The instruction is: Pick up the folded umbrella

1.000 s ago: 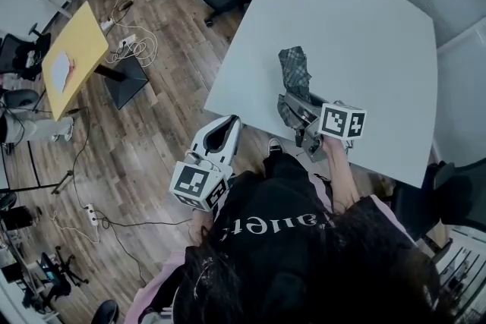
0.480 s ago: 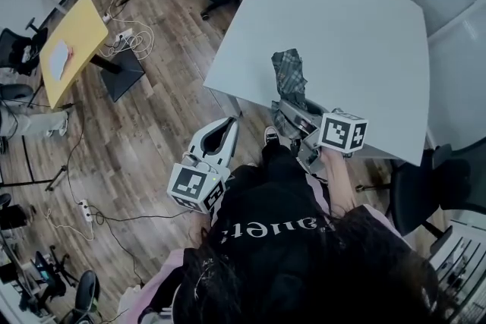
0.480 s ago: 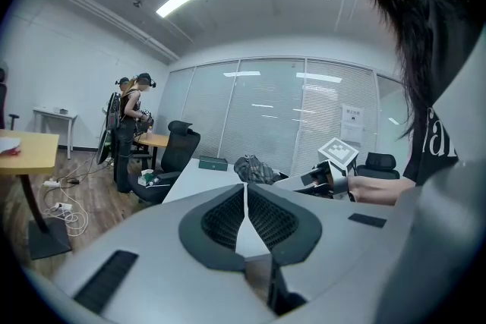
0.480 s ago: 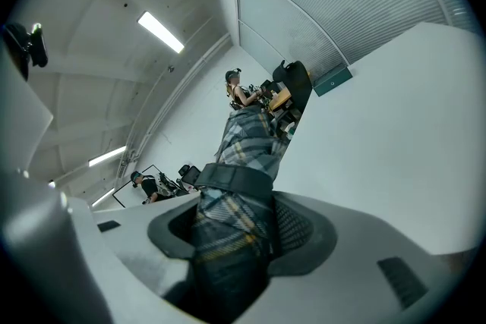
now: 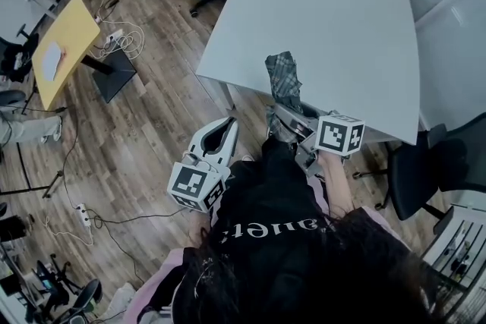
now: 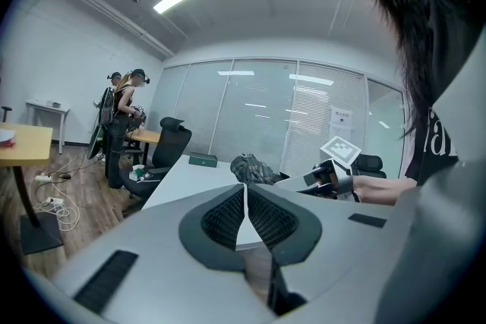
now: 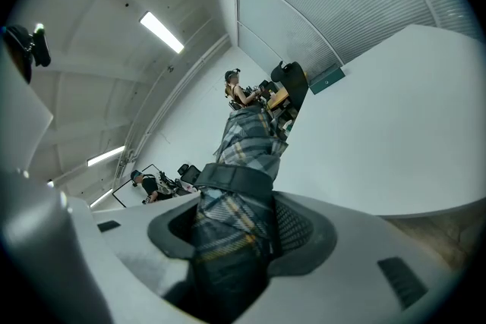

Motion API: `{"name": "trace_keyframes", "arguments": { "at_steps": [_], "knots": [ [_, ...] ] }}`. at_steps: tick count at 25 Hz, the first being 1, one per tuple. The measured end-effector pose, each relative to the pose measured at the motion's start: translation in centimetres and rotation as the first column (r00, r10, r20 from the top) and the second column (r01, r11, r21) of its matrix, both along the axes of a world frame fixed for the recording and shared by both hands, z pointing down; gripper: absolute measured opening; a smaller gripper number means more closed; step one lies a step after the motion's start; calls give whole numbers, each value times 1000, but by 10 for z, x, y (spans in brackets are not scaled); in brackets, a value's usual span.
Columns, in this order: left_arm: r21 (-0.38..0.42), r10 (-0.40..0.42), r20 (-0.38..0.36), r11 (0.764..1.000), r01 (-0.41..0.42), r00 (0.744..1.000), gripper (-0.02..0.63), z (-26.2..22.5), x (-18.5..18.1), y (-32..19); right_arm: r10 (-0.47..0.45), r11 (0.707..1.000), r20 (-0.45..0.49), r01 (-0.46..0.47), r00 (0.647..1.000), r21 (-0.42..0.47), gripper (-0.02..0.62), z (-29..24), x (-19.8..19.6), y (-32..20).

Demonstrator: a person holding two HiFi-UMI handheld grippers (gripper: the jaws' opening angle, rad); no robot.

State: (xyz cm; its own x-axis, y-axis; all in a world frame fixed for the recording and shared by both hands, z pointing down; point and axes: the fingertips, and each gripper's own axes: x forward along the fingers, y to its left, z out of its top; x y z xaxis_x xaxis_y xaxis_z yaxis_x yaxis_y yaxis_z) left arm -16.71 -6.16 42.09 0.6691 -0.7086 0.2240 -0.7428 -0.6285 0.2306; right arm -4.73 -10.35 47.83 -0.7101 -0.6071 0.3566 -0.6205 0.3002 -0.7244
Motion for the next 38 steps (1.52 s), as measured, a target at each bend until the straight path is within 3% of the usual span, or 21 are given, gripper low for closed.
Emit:
{"name": "trace_keyframes", "arguments": {
  "at_steps": [11, 20, 28, 33, 38],
  "knots": [
    [13, 59, 1, 998, -59, 998, 28, -6, 37, -1, 44, 999, 5, -44, 999, 8, 229, -7, 33, 9],
    [1, 106, 4, 994, -107, 994, 28, -12, 88, -6, 76, 997, 5, -76, 997, -11, 229, -9, 81, 14],
    [6, 166, 37, 986, -166, 985, 28, -3, 179, 4, 115, 993, 30, -115, 993, -24, 229, 10, 164, 32],
    [12, 180, 31, 984, -180, 983, 28, -9, 165, 0, 129, 991, 26, -128, 991, -23, 229, 2, 149, 33],
    [10, 180, 42, 984, -180, 983, 28, -2, 180, 2, 133, 991, 37, -132, 990, -25, 229, 9, 165, 34]
  ]
}}
